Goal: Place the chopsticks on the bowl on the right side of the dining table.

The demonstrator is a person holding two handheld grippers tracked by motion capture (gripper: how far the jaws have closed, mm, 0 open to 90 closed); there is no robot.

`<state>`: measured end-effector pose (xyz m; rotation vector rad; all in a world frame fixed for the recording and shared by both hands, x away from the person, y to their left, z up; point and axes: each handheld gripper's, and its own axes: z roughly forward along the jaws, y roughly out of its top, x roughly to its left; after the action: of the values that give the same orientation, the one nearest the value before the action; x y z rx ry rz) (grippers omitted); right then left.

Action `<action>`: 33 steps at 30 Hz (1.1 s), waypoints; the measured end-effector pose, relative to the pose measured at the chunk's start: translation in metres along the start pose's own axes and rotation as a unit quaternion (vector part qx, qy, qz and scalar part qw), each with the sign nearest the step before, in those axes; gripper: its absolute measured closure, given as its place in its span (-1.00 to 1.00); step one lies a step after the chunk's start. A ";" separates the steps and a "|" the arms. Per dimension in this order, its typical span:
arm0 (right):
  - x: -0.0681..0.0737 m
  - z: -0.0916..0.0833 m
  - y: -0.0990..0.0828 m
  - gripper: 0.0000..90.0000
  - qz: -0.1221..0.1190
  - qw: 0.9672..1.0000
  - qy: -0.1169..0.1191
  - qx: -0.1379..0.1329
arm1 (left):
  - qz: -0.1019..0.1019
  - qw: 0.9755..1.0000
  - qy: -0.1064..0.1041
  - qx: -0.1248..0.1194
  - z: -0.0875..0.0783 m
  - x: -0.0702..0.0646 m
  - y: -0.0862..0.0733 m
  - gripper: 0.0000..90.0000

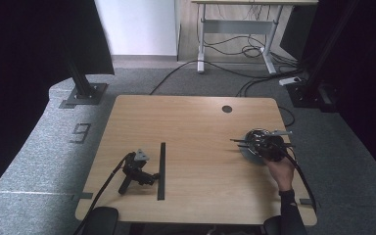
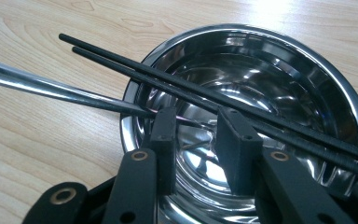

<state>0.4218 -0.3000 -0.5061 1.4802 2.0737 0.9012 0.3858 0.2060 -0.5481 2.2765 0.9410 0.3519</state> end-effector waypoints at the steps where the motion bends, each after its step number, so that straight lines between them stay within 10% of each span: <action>1: 0.000 0.000 0.000 0.52 0.000 1.000 0.000 0.000 | 0.000 1.000 0.000 0.000 0.000 0.000 0.000 -1.00; 18: 0.005 0.008 0.006 0.35 -0.017 1.000 -0.005 -0.008 | 0.000 1.000 -0.001 0.001 0.000 0.000 0.000 -1.00; 27: -0.003 -0.006 -0.002 -0.46 -0.039 0.997 -0.066 -0.031 | 0.000 1.000 -0.001 0.000 0.000 0.000 0.000 -1.00; 33: -0.017 -0.014 -0.011 -0.83 -0.006 0.993 -0.103 -0.061 | 0.000 1.000 -0.001 0.000 0.000 0.000 0.000 -1.00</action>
<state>0.4113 -0.3218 -0.5048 1.4320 1.8447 0.8180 0.3858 0.2059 -0.5480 2.2773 0.9402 0.3499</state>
